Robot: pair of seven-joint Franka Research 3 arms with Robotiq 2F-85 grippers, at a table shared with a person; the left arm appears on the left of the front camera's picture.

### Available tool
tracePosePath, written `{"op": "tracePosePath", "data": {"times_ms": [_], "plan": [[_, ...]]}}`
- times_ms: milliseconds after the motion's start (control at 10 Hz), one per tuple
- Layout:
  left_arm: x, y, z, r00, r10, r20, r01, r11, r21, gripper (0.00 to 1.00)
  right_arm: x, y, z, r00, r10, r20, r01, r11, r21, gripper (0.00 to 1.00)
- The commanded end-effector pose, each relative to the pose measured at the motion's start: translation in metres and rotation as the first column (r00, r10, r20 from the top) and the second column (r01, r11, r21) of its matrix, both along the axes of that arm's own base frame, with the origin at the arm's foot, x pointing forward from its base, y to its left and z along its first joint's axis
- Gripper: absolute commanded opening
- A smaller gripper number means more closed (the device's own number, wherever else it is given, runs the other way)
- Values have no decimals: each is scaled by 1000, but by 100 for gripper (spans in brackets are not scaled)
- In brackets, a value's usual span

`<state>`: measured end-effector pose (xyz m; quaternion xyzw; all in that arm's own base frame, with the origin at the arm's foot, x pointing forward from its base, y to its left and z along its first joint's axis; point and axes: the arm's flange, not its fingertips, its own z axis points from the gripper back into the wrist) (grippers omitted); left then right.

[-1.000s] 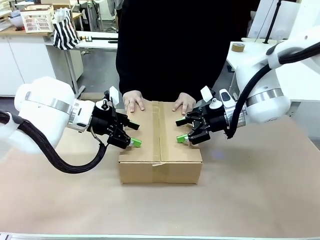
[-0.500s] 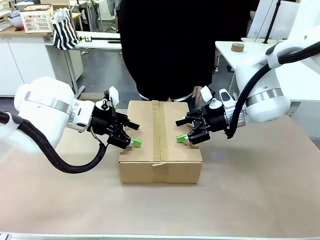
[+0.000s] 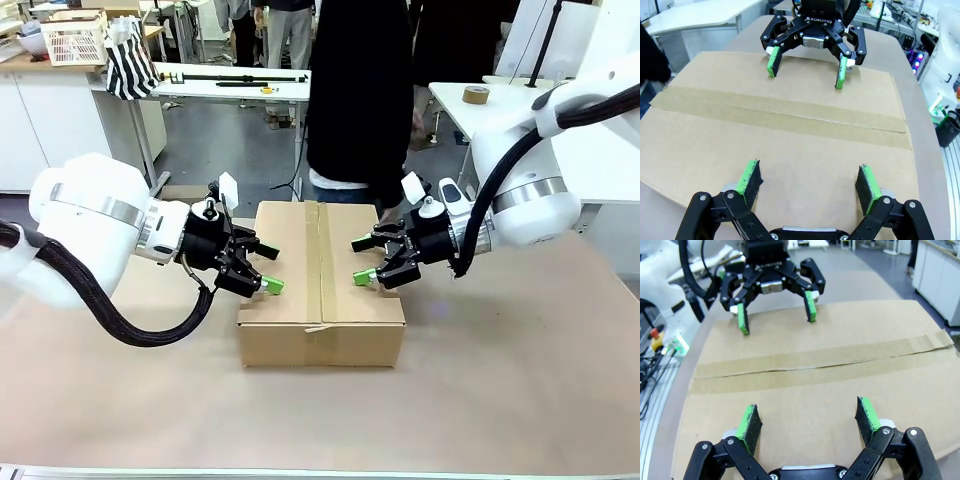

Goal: Pack the gift set into the box.
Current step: Press and hold the closed box until the human finishes sealing it.

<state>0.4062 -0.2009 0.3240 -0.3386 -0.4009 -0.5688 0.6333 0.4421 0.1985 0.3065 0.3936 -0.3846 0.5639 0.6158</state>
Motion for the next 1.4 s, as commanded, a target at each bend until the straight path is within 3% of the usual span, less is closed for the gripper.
{"op": "tracePosePath", "data": {"times_ms": [0,1300], "plan": [[-2,1,-2,1000,-6,-9,6,1000,-5,100,-2,2,-3,1000,-6,22,6,1000,13,100],[-2,1,-2,1000,-6,-9,6,1000,-5,100,-2,2,-3,1000,-6,22,6,1000,13,100]]}}
